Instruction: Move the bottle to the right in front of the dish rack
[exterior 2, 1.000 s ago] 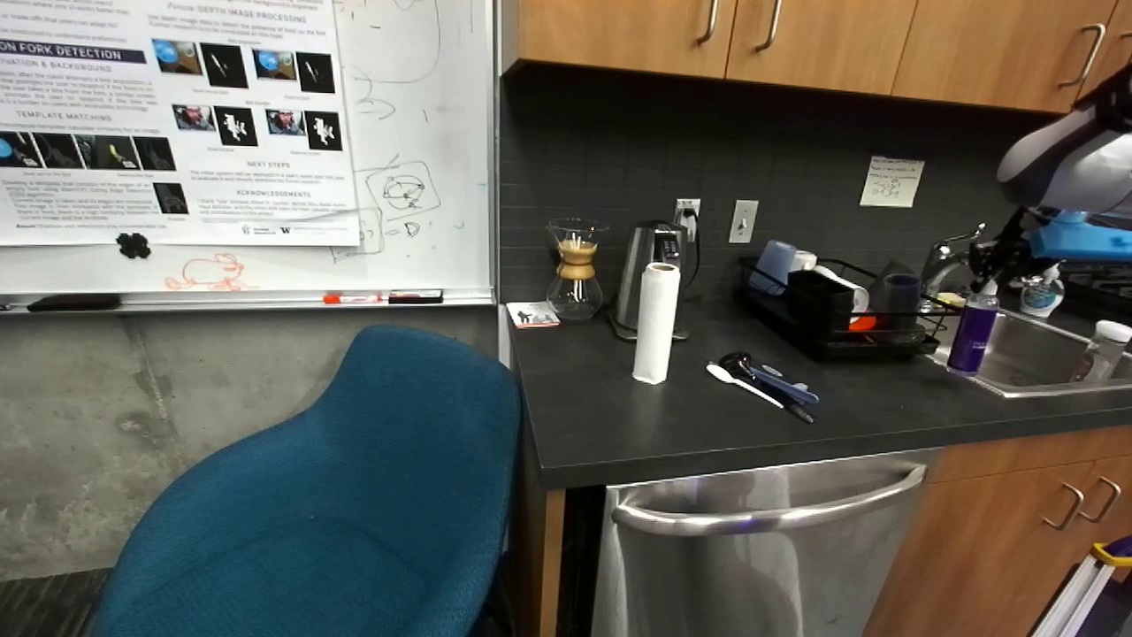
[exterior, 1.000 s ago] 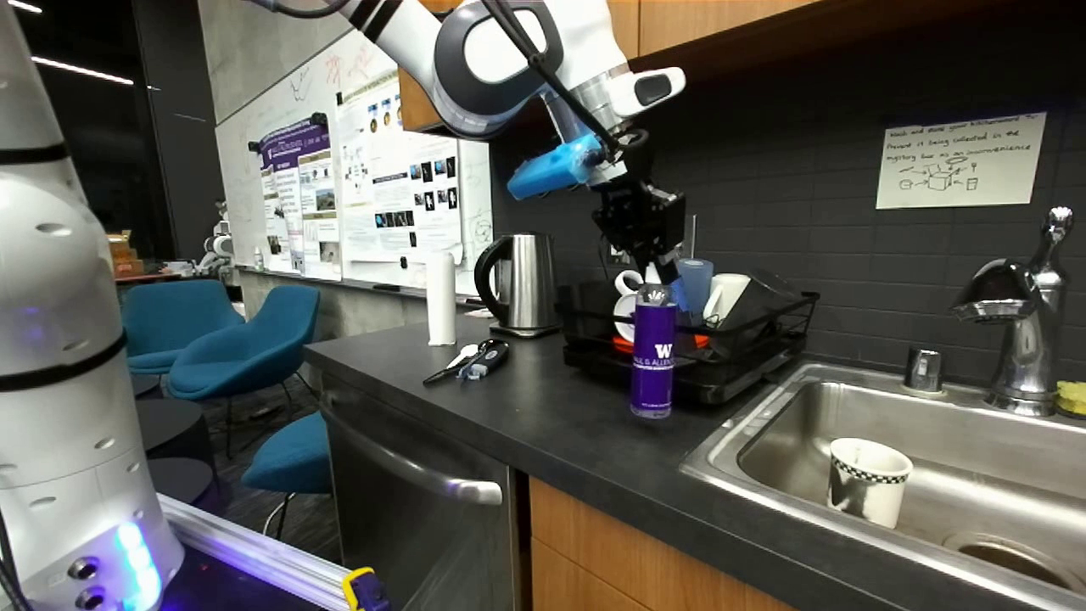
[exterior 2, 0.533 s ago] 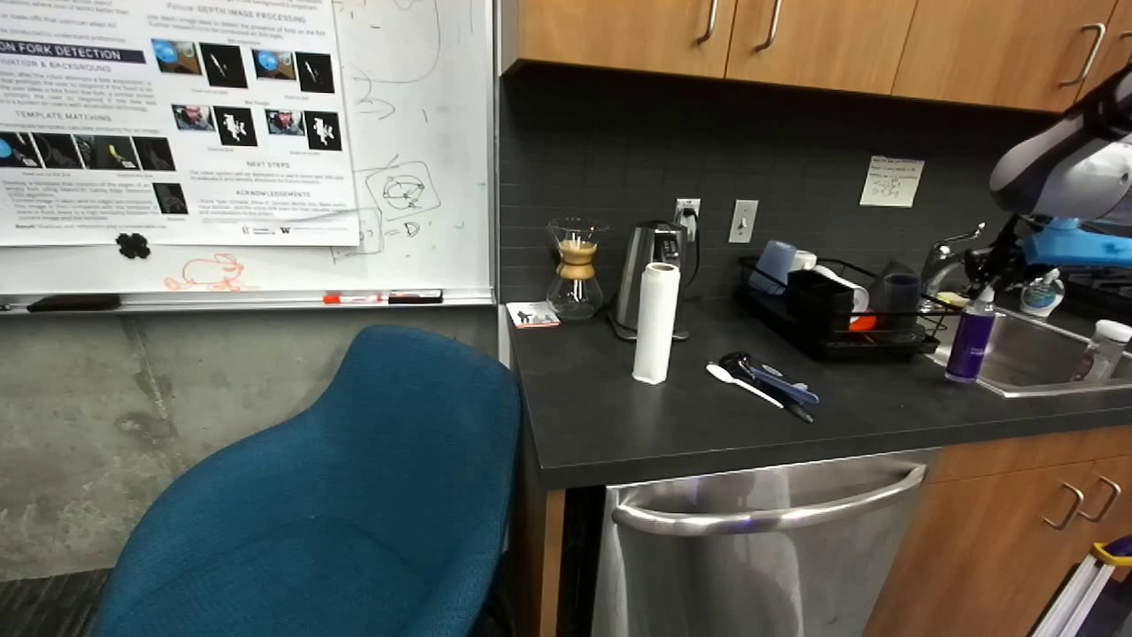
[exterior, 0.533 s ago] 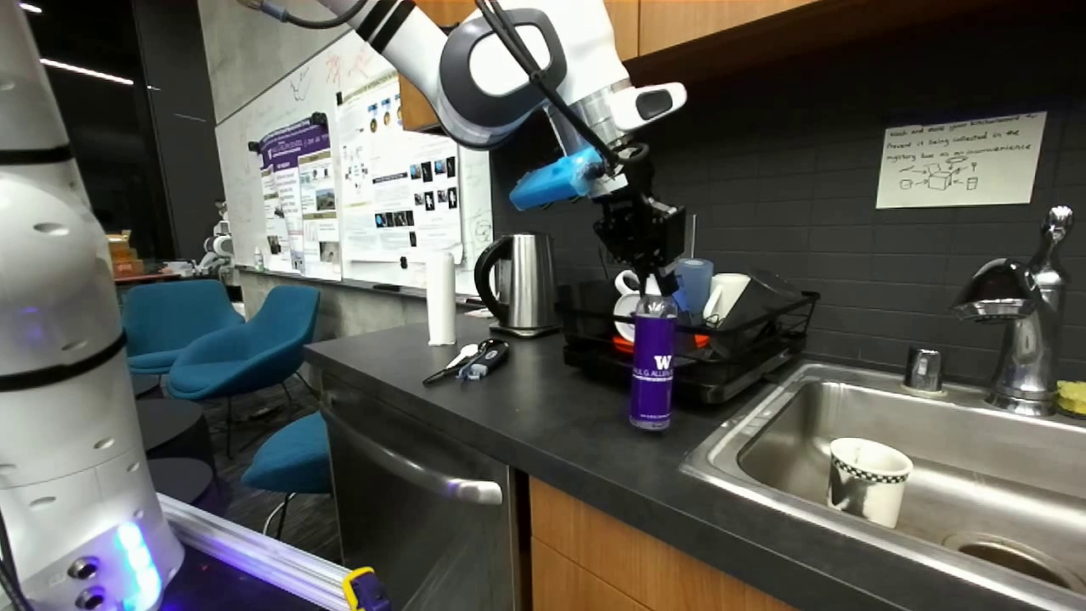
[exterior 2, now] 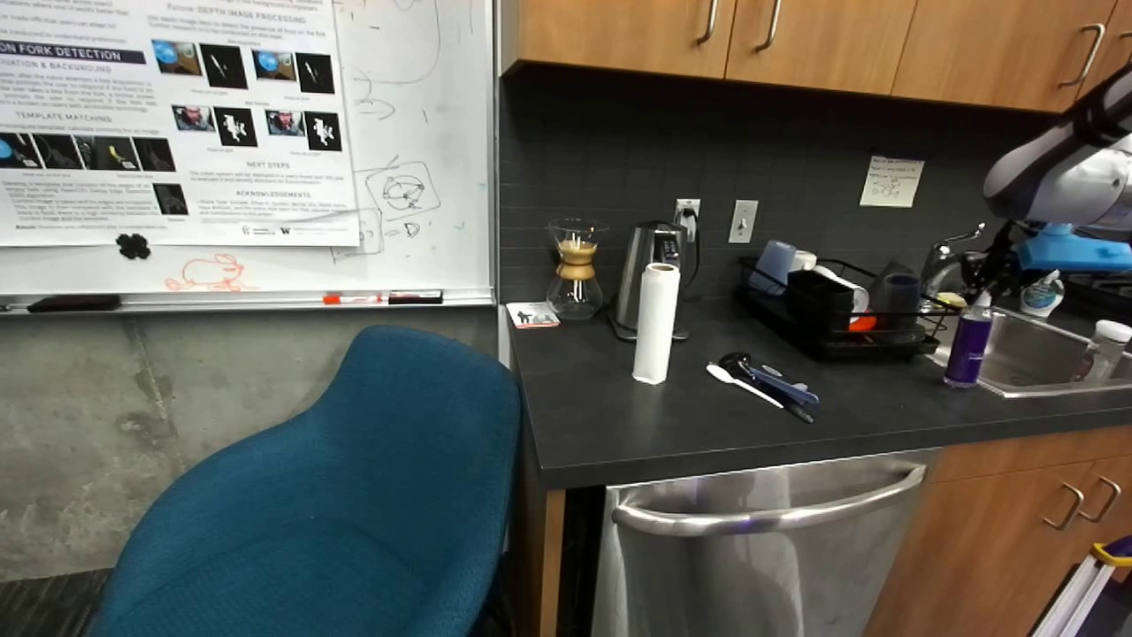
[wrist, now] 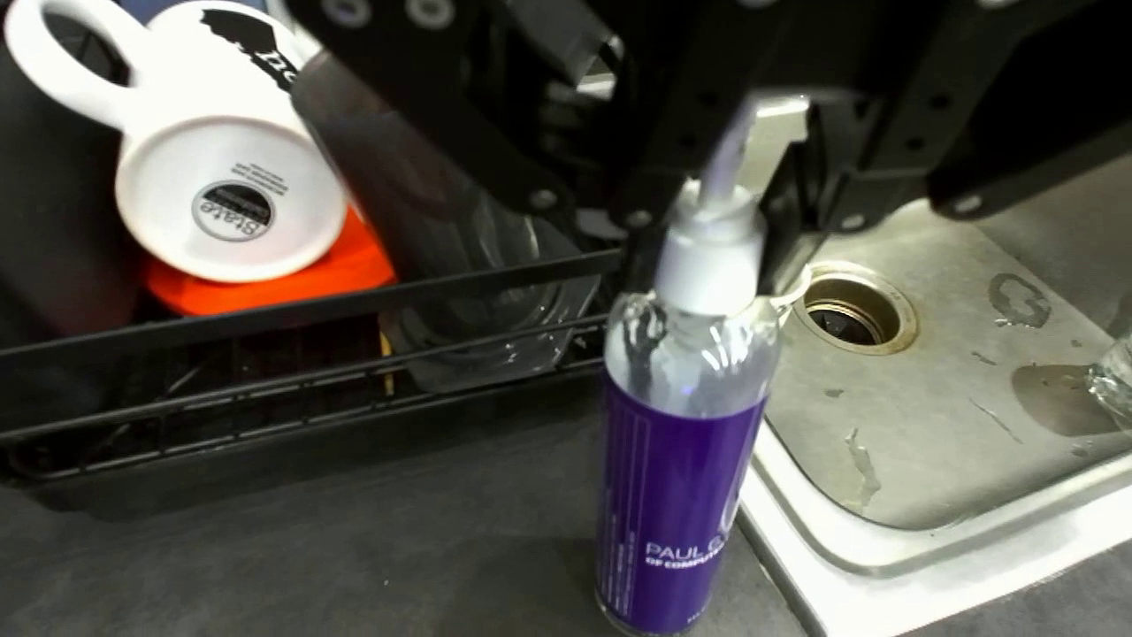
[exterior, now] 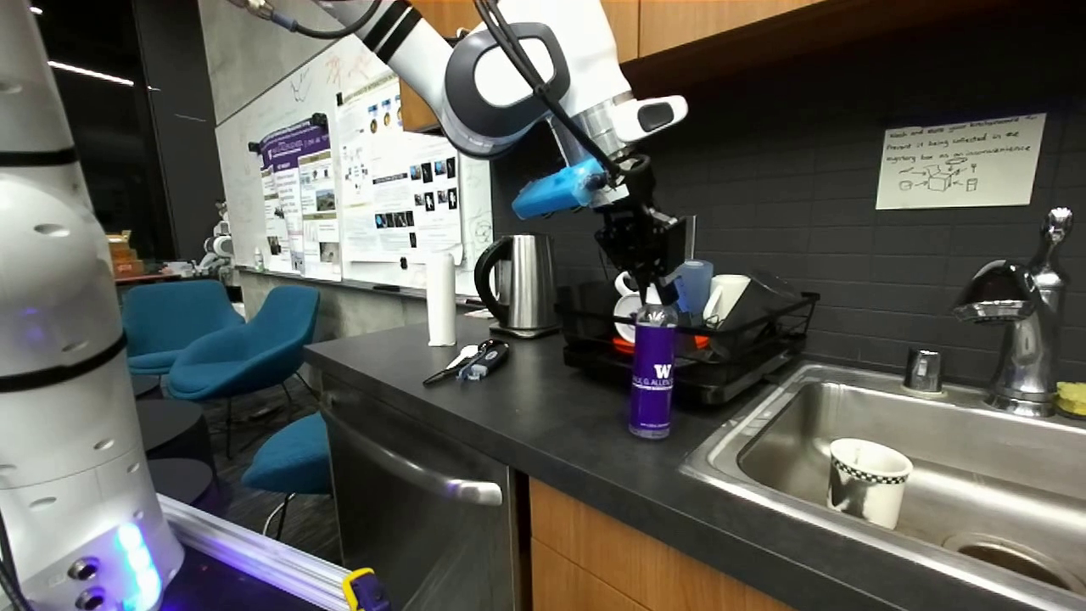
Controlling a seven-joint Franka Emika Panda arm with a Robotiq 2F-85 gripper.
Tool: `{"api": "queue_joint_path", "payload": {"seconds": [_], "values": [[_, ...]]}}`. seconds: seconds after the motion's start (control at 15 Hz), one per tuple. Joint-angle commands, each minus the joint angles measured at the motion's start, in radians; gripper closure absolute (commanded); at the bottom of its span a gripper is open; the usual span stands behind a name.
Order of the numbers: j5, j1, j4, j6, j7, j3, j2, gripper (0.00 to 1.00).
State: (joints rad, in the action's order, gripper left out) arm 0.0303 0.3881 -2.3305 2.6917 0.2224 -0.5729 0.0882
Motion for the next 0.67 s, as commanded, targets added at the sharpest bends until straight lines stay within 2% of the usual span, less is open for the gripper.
{"api": "queue_joint_path", "payload": {"seconds": [0.0,0.27,0.33,0.4,0.47,0.53,0.6], "values": [[0.004,0.027,0.020,0.008,-0.017,0.022,-0.019,0.92],[0.004,0.028,0.021,0.004,-0.019,0.023,-0.022,0.92],[0.005,0.029,0.020,0.003,-0.020,0.023,-0.022,0.88],[0.003,0.028,0.020,0.002,-0.017,0.023,-0.021,0.59],[0.003,0.028,0.019,0.001,-0.016,0.023,-0.021,0.47],[0.003,0.029,0.019,0.002,-0.016,0.023,-0.021,0.40],[0.004,0.029,0.019,0.002,-0.016,0.023,-0.020,0.39]]}}
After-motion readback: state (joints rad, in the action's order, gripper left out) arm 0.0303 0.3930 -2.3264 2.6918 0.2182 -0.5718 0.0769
